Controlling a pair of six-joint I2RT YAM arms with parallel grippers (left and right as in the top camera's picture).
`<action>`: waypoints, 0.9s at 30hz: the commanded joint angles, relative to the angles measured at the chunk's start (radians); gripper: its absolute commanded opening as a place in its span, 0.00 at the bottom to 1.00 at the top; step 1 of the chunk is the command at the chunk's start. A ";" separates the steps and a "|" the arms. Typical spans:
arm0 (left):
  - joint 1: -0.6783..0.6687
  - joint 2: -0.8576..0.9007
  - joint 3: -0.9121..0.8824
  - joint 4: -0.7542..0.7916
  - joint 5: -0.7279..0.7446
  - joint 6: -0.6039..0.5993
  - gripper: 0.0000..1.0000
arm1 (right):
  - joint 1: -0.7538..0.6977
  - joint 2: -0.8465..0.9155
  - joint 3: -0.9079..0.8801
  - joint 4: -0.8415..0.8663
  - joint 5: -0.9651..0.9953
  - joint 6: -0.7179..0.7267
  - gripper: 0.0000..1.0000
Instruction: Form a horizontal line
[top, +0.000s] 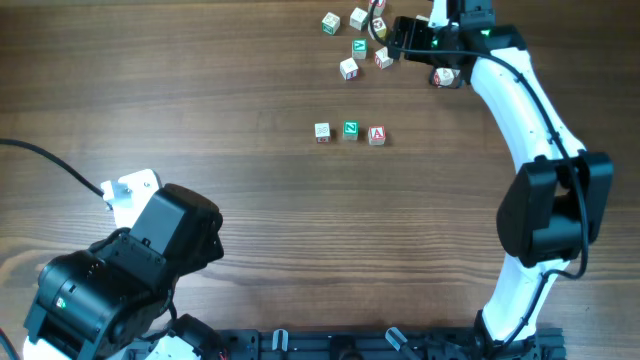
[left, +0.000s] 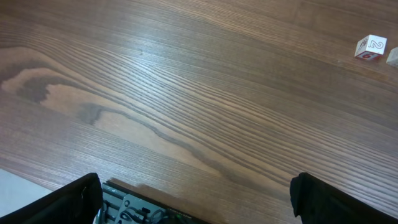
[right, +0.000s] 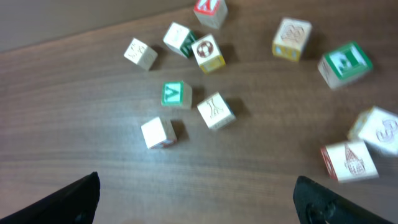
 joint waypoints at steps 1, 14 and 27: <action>0.000 -0.004 0.003 0.000 0.001 -0.002 1.00 | 0.016 0.047 0.012 0.064 -0.009 -0.051 1.00; 0.000 -0.004 0.003 0.000 0.001 -0.002 1.00 | 0.017 0.244 0.012 0.245 0.119 -0.232 1.00; 0.000 -0.004 0.003 0.000 0.001 -0.002 1.00 | 0.024 0.337 0.012 0.400 0.016 -0.321 0.99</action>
